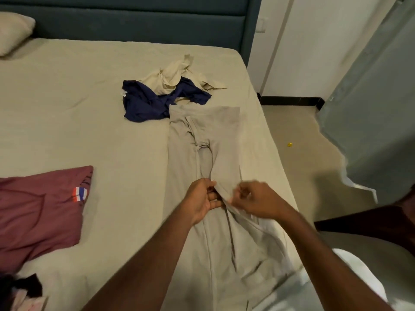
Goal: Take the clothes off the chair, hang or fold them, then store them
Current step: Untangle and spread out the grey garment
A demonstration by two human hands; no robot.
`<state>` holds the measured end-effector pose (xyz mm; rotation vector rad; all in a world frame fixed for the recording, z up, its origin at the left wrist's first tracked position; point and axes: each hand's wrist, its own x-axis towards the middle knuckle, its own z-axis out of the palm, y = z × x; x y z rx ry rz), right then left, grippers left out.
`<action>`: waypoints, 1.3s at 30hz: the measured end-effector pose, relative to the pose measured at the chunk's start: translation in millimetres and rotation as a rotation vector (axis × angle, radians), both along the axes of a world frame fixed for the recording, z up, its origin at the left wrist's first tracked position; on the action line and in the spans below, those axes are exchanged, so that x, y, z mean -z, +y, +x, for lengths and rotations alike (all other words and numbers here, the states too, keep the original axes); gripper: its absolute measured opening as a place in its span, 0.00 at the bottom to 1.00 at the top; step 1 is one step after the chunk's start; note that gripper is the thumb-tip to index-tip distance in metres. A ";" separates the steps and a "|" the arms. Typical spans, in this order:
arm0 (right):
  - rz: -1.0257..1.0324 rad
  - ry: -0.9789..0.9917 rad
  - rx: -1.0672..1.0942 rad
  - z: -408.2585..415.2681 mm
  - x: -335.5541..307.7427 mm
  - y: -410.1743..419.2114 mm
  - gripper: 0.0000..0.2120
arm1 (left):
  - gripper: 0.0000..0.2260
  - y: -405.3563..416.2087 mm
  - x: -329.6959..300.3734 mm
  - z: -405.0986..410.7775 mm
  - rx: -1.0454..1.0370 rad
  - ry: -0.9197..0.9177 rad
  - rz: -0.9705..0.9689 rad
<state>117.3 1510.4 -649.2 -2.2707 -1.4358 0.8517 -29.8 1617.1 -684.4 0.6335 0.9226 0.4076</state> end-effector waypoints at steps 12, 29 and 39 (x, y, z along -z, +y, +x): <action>-0.012 -0.426 -0.172 -106.0 -26.7 -102.9 0.20 | 0.17 -48.1 -18.0 -11.0 0.084 0.259 0.228; 0.321 -0.136 -0.135 -54.5 -15.4 -141.2 0.09 | 0.14 -142.5 -4.5 -142.1 0.081 0.368 0.510; 0.367 -0.482 -0.564 -30.4 44.8 -143.7 0.30 | 0.15 -58.8 24.9 -250.0 0.719 0.683 2.036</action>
